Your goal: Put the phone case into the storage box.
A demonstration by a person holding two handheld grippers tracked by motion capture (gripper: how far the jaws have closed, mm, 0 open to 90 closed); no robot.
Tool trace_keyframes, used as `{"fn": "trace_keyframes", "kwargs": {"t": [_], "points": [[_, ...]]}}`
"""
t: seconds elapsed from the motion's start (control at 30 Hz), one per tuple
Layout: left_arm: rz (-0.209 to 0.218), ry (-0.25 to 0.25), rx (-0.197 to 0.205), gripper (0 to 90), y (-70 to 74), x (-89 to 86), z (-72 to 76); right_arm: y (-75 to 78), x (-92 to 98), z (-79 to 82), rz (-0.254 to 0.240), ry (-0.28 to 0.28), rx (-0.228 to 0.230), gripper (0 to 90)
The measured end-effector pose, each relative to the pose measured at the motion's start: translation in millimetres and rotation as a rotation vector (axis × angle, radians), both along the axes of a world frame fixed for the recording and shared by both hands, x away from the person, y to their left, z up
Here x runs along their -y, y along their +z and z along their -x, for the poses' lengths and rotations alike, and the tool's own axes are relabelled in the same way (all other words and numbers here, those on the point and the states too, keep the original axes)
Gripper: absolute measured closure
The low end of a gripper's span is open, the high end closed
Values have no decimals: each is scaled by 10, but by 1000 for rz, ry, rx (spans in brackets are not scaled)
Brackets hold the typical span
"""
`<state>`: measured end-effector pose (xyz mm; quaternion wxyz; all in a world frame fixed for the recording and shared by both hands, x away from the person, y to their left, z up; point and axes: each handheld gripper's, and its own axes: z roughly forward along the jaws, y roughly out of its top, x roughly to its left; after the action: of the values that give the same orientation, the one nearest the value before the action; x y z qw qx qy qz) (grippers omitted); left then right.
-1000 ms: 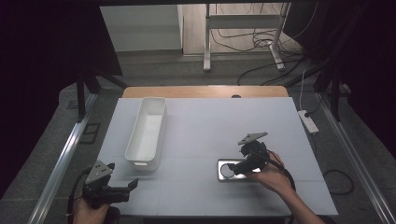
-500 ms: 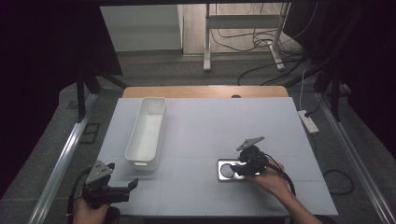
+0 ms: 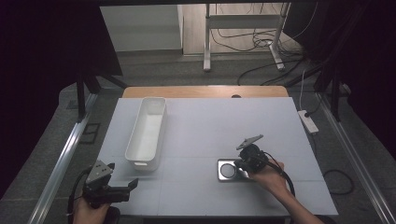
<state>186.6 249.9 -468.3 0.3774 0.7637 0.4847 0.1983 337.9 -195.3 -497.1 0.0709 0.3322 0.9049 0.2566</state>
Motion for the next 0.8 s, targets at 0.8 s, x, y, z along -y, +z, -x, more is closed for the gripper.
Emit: {"fn": "trace_keyframes", "kwargs": {"t": [0.8], "points": [[-2,2,-5,10,-2,5,-13,-70,-127,-269,21,-2,16,895]]}}
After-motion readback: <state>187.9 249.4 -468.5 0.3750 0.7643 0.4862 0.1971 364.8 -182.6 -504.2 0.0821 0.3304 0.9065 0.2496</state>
